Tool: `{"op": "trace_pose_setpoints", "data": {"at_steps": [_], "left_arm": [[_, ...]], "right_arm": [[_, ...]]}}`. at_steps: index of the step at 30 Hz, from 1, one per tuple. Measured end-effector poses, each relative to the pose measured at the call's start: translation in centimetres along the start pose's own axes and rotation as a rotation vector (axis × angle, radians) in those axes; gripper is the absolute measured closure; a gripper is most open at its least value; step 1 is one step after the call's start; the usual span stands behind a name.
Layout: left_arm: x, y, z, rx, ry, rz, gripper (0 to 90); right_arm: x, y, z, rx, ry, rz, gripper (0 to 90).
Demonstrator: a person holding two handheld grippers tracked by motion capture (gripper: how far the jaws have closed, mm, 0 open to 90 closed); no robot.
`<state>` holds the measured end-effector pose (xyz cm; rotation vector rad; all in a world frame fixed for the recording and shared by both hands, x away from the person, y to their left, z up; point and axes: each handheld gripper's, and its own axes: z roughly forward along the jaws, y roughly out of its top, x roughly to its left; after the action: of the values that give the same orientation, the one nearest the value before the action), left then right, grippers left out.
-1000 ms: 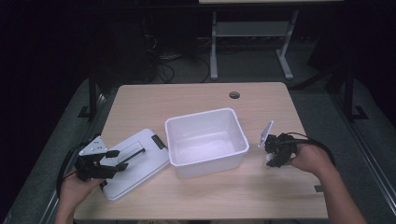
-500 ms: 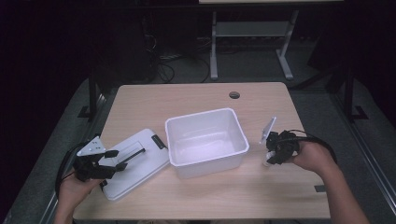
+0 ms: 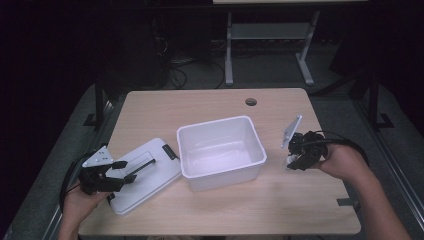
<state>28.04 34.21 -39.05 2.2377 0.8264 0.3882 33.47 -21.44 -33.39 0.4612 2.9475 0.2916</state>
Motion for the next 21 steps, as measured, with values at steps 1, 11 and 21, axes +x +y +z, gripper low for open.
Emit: {"op": "trace_pose_setpoints", "data": {"at_steps": [1,11,21], "left_arm": [[0.0,0.0,0.0,0.000,0.000,-0.001,36.1],[0.1,-0.2,-0.1,0.001,0.003,-0.006,35.8],[0.1,-0.2,0.0,0.007,0.003,-0.010,35.4]], "right_arm": [[0.0,0.1,-0.3,-0.002,-0.005,-0.008,59.5],[0.4,1.6,-4.1,-0.013,-0.027,-0.035,59.6],[1.1,3.9,-7.6,-0.017,-0.049,-0.069,59.6]]}}
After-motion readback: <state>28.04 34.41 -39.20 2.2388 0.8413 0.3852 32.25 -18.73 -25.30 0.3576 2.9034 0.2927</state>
